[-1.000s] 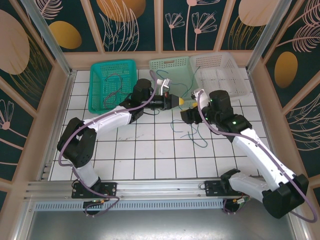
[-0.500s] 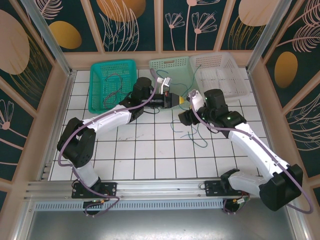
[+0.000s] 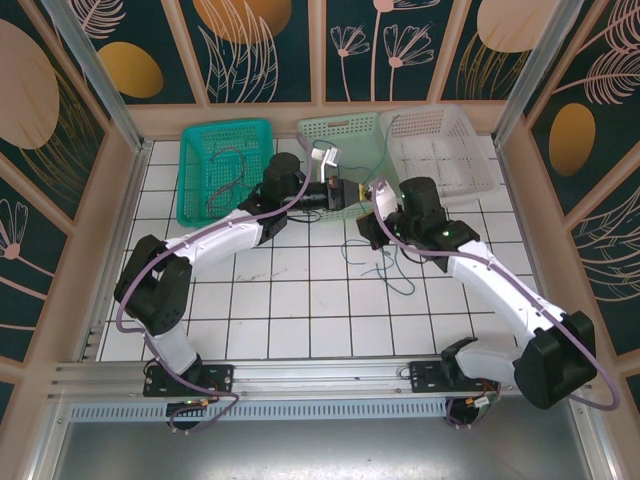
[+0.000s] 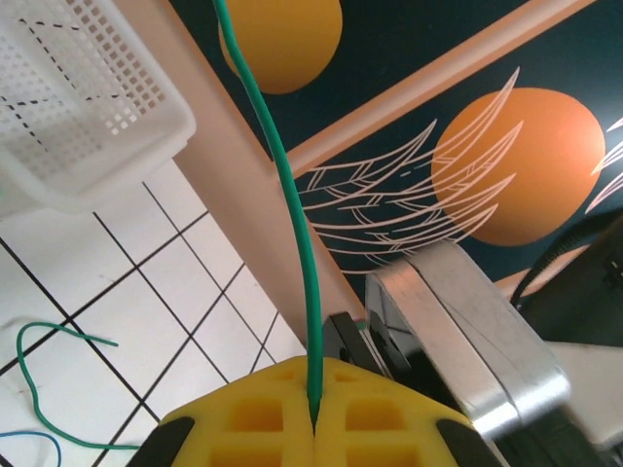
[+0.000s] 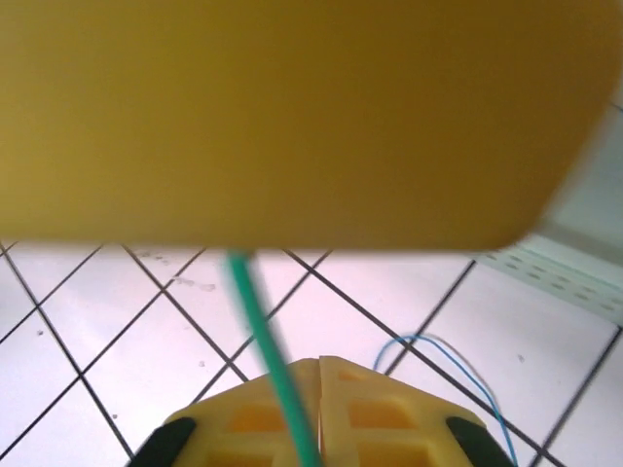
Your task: Untangle the cables
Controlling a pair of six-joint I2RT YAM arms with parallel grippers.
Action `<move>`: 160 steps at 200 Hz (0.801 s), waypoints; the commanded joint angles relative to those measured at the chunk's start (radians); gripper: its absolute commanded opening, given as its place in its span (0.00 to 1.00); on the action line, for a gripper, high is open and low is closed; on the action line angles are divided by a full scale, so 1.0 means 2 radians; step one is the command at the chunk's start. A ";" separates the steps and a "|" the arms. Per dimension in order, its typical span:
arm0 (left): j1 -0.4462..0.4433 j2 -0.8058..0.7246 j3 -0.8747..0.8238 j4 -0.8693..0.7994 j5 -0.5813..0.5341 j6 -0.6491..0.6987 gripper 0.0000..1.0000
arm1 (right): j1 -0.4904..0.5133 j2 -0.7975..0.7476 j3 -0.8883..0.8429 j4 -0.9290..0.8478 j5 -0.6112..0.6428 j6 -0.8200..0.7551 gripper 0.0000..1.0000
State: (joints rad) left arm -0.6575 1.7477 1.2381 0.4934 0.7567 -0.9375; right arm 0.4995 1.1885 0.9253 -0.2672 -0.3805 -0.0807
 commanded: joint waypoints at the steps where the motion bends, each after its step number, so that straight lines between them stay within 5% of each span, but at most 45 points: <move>1: -0.001 -0.005 0.013 0.053 -0.038 -0.005 0.00 | 0.002 -0.031 -0.035 0.052 -0.030 0.080 0.02; 19: -0.001 0.006 0.017 0.065 -0.051 -0.009 0.01 | 0.005 -0.039 -0.040 0.055 -0.018 0.102 0.00; 36: 0.000 0.014 0.022 0.064 -0.051 -0.007 0.20 | 0.004 -0.038 -0.029 0.036 0.002 0.086 0.00; 47: 0.000 0.016 0.025 0.052 -0.055 0.000 0.45 | 0.002 -0.029 -0.008 0.005 0.021 0.063 0.00; 60: 0.000 0.012 0.031 0.017 -0.068 0.022 0.97 | -0.014 -0.009 0.021 -0.039 0.043 0.034 0.00; 94: 0.000 -0.013 0.034 -0.074 -0.131 0.091 0.98 | -0.102 0.060 0.096 -0.113 0.055 -0.036 0.00; 160: 0.002 -0.053 -0.021 -0.155 -0.190 0.141 0.99 | -0.175 0.229 0.234 -0.148 0.109 -0.122 0.00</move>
State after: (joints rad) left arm -0.6544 1.6691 1.2335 0.2577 0.4229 -0.7212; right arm 0.1978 1.5257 1.2896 -0.5045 -0.2142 -0.2253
